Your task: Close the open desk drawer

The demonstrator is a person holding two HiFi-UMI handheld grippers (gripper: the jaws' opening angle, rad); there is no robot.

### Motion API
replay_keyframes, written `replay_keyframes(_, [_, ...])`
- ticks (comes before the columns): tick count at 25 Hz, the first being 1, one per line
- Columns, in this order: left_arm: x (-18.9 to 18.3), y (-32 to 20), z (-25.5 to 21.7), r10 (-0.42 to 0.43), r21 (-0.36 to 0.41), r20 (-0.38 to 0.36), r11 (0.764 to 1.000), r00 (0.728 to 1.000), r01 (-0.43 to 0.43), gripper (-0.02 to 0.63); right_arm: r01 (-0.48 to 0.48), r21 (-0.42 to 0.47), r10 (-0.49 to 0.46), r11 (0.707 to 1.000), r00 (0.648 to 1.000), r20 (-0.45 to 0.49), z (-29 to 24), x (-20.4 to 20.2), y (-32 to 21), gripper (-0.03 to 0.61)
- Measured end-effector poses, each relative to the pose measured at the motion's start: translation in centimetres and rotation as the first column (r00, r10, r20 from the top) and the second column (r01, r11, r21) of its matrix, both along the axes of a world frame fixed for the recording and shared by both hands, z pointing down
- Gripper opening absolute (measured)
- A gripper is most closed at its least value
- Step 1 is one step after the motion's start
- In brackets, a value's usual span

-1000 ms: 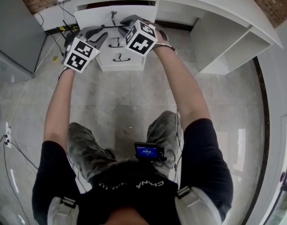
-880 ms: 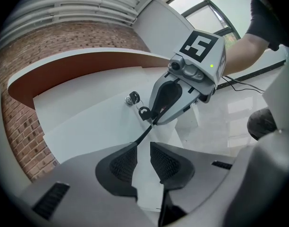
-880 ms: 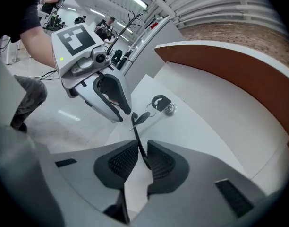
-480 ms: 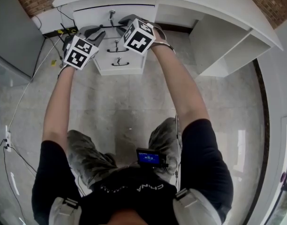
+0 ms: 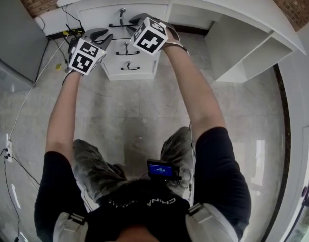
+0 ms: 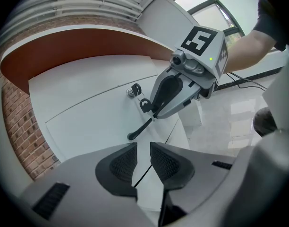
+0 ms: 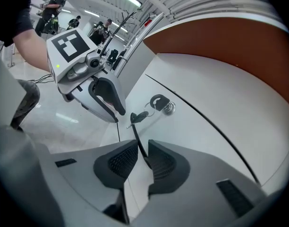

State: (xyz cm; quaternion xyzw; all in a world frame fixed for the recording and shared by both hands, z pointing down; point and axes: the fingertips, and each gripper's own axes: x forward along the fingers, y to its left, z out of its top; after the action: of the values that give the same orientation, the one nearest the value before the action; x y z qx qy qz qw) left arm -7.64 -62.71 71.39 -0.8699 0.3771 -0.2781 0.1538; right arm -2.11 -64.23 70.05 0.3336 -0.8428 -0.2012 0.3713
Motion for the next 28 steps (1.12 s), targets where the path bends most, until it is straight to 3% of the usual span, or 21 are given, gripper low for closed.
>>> replay_keyframes(9, [0.8, 1.5, -0.1, 0.023, -0.01, -0.003, 1.0, 1.0, -0.023, 0.087, -0.025, -0.051, 0.027, 0.998, 0.999, 0.039, 0.1, -0.2, 0.4, 0.086])
replay_keyframes(11, [0.7, 1.8, -0.3, 0.024, -0.01, 0.0, 1.0, 1.0, -0.024, 0.087, -0.023, -0.071, 0.026, 0.997, 0.999, 0.041, 0.3, -0.3, 0.8, 0.137])
replay_keyframes(15, [0.7, 2.5, -0.6, 0.022, -0.011, -0.005, 1.0, 1.0, -0.022, 0.087, -0.029, -0.061, 0.031, 0.998, 0.999, 0.03, 0.2, 0.2, 1.4, 0.173])
replay_keyframes(23, [1.4, 3.6, -0.3, 0.032, -0.032, -0.023, 0.999, 0.999, -0.033, 0.087, -0.038, -0.032, 0.039, 0.999, 0.998, 0.051, -0.7, 1.0, 3.5, 0.173])
replay_keyframes(26, [1.8, 4.4, -0.6, 0.043, -0.029, -0.034, 0.999, 0.998, -0.044, 0.087, -0.046, -0.036, 0.049, 0.998, 0.995, 0.087, -1.2, 1.0, 4.8, 0.171])
replay_keyframes(28, [2.1, 5.3, -0.6, 0.052, -0.031, -0.051, 0.998, 0.997, -0.053, 0.086, -0.066, -0.04, 0.071, 0.997, 0.988, 0.137, -1.5, 1.1, 5.8, 0.137])
